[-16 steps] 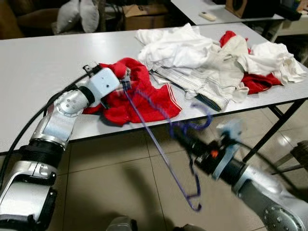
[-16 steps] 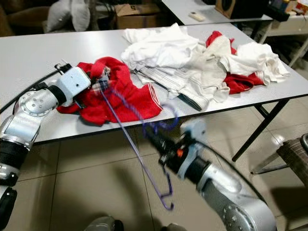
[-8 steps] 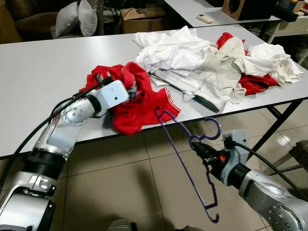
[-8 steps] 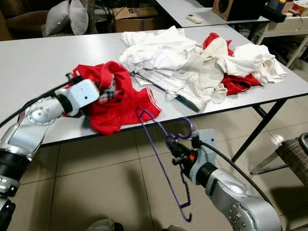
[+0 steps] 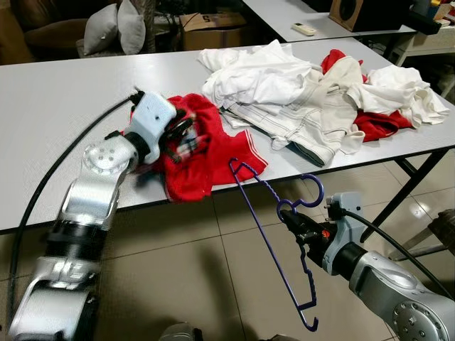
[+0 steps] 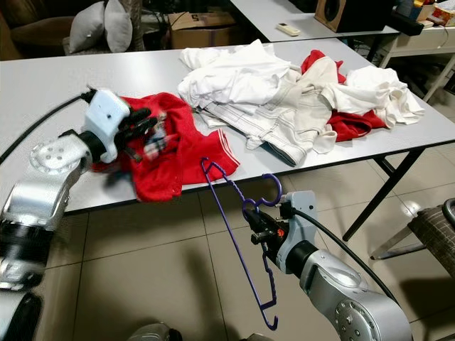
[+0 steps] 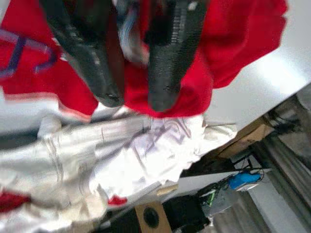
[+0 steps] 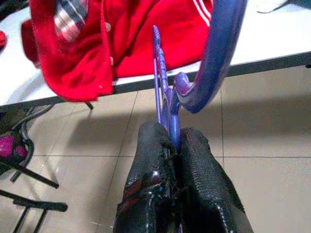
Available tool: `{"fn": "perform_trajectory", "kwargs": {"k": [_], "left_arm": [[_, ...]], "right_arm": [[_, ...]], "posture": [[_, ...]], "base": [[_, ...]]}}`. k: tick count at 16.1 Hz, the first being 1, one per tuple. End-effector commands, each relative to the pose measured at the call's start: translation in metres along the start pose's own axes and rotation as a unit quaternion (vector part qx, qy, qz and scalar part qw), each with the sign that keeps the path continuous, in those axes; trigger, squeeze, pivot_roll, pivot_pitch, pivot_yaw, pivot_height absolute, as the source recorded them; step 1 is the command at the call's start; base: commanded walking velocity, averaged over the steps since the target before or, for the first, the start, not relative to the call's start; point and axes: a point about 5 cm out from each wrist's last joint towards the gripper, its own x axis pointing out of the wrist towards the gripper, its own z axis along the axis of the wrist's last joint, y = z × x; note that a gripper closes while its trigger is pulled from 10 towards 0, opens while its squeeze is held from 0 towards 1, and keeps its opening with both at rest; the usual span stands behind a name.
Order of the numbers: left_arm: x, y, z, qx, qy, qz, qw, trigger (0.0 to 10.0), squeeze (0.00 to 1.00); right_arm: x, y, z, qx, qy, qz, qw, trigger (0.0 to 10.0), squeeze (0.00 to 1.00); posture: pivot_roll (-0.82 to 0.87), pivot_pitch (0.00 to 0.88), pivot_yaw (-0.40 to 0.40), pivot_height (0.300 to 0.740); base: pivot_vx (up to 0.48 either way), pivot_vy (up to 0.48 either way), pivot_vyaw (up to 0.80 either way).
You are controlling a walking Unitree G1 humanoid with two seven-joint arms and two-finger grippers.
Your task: Hang hanger
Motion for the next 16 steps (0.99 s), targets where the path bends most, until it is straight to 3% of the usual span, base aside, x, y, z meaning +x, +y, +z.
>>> {"fn": "perform_trajectory", "kwargs": {"k": [1,3,4,6,7,10,13,16], "left_arm": [[0.006,0.010,0.007,-0.052,-0.022,0.017,0.998,10.0,1.00],[0.012,0.013,0.002,-0.084,-0.011,0.025,0.996,10.0,1.00],[0.017,0.024,-0.009,-0.074,0.044,0.074,0.994,10.0,1.00],[0.016,0.033,-0.014,-0.105,0.079,0.115,0.985,10.0,1.00],[0.015,0.033,-0.020,-0.150,0.101,0.115,0.977,10.0,0.00],[0.012,0.035,-0.034,-0.204,0.128,0.119,0.963,10.0,0.00],[0.016,0.025,-0.031,-0.319,0.101,0.068,0.940,10.0,0.00],[0.015,0.023,-0.025,-0.425,0.066,0.036,0.902,10.0,0.00]], "right_arm": [[-0.001,0.004,0.004,-0.007,-0.009,0.006,1.000,10.0,0.00],[0.000,0.005,0.004,-0.008,-0.010,0.007,1.000,10.0,0.00],[0.000,0.007,0.006,-0.011,-0.013,0.011,1.000,10.0,0.00],[-0.002,0.007,0.007,-0.012,-0.018,0.010,1.000,10.0,0.00],[-0.002,0.007,0.007,-0.012,-0.019,0.009,1.000,10.0,0.00],[-0.002,0.008,0.007,-0.010,-0.021,0.008,1.000,10.0,0.00],[-0.001,0.008,0.008,-0.011,-0.021,0.010,1.000,10.0,0.00],[-0.001,0.007,0.009,-0.012,-0.022,0.010,1.000,10.0,0.00]], "posture": [[-0.08,0.000,0.011,0.740],[-0.08,0.000,0.011,0.740],[-0.09,0.000,0.020,0.740],[-0.09,0.000,0.026,0.740],[-0.10,0.000,0.029,0.740],[-0.09,0.000,0.028,0.740],[-0.09,0.000,0.022,0.740],[-0.09,0.001,0.024,0.740]], "base": [[0.000,0.000,0.00],[0.000,0.000,0.00],[0.000,0.000,0.00],[0.000,0.000,0.00],[0.000,0.000,0.00],[0.000,0.000,0.00],[0.000,0.000,0.00],[0.000,0.000,0.00]]}}
